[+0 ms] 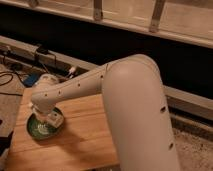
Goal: Place the bottle in the ceramic bowl
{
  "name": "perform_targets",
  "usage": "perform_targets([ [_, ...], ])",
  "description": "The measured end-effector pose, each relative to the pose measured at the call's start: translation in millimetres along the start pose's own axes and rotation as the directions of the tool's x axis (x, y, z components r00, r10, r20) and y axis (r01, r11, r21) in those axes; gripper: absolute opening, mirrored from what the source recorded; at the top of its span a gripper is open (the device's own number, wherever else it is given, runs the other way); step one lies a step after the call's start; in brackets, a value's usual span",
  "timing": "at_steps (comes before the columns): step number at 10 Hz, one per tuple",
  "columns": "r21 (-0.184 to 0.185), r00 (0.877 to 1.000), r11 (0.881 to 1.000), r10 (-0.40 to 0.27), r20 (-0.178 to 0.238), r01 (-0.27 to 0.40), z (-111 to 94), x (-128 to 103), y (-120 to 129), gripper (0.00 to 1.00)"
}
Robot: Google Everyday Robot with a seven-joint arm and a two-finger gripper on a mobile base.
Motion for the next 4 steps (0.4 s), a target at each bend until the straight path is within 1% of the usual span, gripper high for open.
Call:
perform_targets([
  [4, 0.001, 1.000, 1.000, 0.001, 0.000, -0.001, -0.2, 0.5, -0.9, 0.80],
])
